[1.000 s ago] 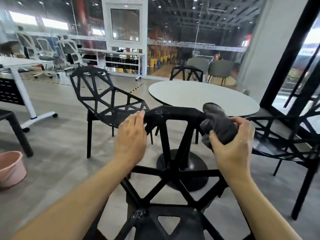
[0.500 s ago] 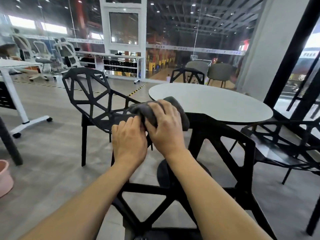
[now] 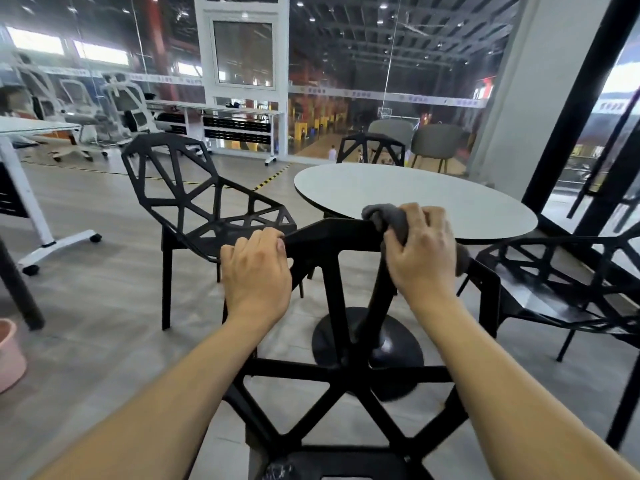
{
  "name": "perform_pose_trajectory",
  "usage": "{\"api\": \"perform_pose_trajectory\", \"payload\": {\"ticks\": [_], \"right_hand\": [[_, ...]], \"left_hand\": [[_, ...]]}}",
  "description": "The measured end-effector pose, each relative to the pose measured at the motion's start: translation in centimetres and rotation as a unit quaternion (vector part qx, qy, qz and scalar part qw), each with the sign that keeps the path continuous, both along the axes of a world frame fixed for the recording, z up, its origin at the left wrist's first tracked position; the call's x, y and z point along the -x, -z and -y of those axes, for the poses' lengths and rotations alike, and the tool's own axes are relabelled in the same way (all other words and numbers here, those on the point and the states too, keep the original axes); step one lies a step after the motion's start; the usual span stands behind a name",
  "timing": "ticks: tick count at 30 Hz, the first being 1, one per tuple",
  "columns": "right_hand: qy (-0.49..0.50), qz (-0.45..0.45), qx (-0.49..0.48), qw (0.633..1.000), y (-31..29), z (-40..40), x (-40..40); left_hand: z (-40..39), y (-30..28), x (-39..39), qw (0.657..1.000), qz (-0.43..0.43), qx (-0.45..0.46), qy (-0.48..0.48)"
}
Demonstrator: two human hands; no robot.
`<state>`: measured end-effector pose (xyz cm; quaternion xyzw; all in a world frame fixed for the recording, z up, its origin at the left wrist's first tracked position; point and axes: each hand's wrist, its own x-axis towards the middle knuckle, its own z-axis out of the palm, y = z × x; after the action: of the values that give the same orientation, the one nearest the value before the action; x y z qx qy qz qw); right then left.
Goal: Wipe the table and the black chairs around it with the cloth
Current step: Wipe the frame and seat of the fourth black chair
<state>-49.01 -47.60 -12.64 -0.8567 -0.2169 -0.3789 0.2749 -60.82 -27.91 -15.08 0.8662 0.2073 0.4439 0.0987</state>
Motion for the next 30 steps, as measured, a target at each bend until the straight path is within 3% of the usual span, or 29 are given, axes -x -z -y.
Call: {"api": "perform_pose_trajectory", "payload": {"ticks": [4,7,9,14,17,19,24,27,30], "right_hand": [[-0.148,0.028,0.035,0.988,-0.1,-8.7,3.5],[-0.208,0.028,0.086,0.974,-1.1,-9.7,4.0],[-0.196,0.042,0.117,0.973,-1.0,-6.5,2.6],[-0.013,-0.005,0.039,0.999,0.0,4.5,-0.6],[0.047,-0.033,-0.020,0.998,0.2,3.1,-0.4],[0.017,-0.016,-0.030,0.999,0.3,-1.5,0.9],[-0.192,0.005,0.034,0.981,-0.3,-12.2,5.5],[-0.201,0.031,0.097,0.974,-0.7,-9.6,4.7],[-0.103,0.015,0.089,0.991,-0.8,-3.1,1.4]], "left_hand": [[-0.2,0.0,0.1,1.000,-0.013,-0.006,0.002],[-0.4,0.1,0.4,1.000,0.006,-0.020,-0.008],[-0.2,0.1,0.4,0.999,0.017,-0.033,-0.020],[0.1,0.4,-0.1,0.999,0.028,-0.025,-0.037],[0.2,0.4,-0.1,0.999,0.019,-0.007,-0.049],[0.2,0.2,0.0,0.999,0.003,-0.008,-0.043],[-0.6,-0.4,0.6,1.000,-0.012,0.006,0.004],[-0.7,-0.3,0.9,1.000,0.000,-0.011,0.010],[-0.7,-0.1,0.8,1.000,0.003,-0.014,-0.007]]}}
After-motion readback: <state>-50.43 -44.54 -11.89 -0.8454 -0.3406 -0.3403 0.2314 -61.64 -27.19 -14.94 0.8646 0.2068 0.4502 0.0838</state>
